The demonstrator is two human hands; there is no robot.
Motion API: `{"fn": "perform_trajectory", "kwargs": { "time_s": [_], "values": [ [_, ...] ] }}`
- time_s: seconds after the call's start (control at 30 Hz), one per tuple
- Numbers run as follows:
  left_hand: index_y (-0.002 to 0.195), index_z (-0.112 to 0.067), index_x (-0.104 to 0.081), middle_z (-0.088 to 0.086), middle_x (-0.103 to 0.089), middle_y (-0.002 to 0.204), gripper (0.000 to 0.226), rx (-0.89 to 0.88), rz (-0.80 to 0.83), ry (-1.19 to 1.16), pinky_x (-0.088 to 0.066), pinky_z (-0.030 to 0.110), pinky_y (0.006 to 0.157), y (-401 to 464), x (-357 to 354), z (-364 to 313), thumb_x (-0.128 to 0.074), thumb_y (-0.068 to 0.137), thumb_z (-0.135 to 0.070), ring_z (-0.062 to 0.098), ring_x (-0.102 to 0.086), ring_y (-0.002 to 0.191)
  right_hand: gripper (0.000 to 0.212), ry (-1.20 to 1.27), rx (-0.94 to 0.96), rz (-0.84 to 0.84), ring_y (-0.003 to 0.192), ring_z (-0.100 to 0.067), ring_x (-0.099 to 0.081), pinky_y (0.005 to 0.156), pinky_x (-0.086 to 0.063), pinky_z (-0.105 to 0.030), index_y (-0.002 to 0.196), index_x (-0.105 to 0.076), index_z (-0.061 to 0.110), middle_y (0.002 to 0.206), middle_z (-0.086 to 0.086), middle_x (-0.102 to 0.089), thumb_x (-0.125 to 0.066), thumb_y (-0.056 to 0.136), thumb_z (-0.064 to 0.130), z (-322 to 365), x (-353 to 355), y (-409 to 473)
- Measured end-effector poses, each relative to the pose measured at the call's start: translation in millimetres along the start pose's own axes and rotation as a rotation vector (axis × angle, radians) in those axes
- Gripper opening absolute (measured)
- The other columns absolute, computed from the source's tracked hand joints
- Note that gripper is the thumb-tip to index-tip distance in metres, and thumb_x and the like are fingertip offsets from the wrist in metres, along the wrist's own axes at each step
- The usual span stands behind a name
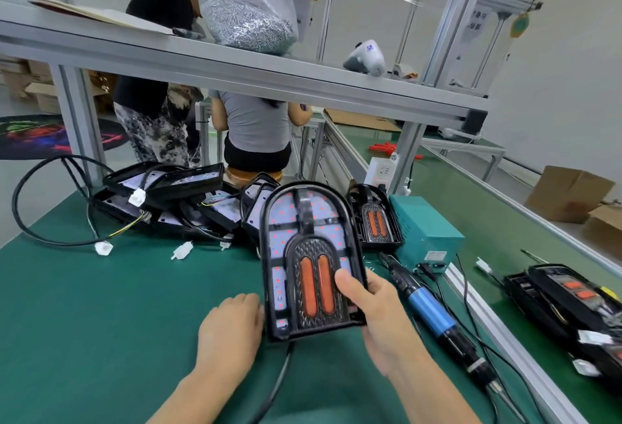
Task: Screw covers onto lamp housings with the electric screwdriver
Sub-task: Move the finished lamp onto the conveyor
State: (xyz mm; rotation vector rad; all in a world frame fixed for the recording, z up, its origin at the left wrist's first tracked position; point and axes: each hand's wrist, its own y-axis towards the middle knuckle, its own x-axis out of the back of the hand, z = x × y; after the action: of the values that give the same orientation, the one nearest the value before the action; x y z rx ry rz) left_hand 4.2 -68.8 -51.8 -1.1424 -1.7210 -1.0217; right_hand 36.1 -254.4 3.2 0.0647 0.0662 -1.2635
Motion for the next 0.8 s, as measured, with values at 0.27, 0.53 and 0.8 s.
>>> {"fn": "perform_trajectory", "kwargs": {
  "time_s": [0.27,0.53,0.8],
  "values": [
    [0.107,-0.029,-0.066,-0.012,-0.064,0.111,0.021,-0.053,0.221,-0.587,-0.045,0.025,0.091,21.8,-22.8,-11.9,-0.054,0.091,-0.030,0.015,-0.059,0.108,0.045,0.074,0.103,-0.132,0.106,-0.042,-0.066,0.101,-0.048,-0.055,0.100,-0.075,0.006,0.103,-0.017,-0.074,-0.076,0.067,0.036,11.7,-9.3,2.3],
    [0.098,-0.021,-0.067,-0.004,-0.061,0.092,0.022,-0.339,0.084,-0.211,-0.046,0.027,0.079,20.9,-23.2,-1.6,-0.046,0.095,-0.027,0.016,-0.059,0.091,0.042,0.166,0.201,-0.160,0.103,-0.029,-0.069,0.100,-0.051,-0.046,0.099,-0.076,0.011,0.106,-0.012,-0.075,-0.077,0.067,0.037,20.3,-14.7,15.0],
    [0.109,-0.024,-0.067,-0.014,-0.067,0.088,0.025,-0.135,0.176,-0.682,-0.038,0.006,0.080,15.0,-10.7,9.4,-0.051,0.096,-0.011,0.000,-0.059,0.087,0.049,0.157,0.174,-0.190,0.092,-0.022,-0.068,0.100,-0.050,-0.046,0.094,-0.075,0.009,0.100,-0.012,-0.075,-0.080,0.061,0.045,19.3,-16.3,19.7]
  ]
}}
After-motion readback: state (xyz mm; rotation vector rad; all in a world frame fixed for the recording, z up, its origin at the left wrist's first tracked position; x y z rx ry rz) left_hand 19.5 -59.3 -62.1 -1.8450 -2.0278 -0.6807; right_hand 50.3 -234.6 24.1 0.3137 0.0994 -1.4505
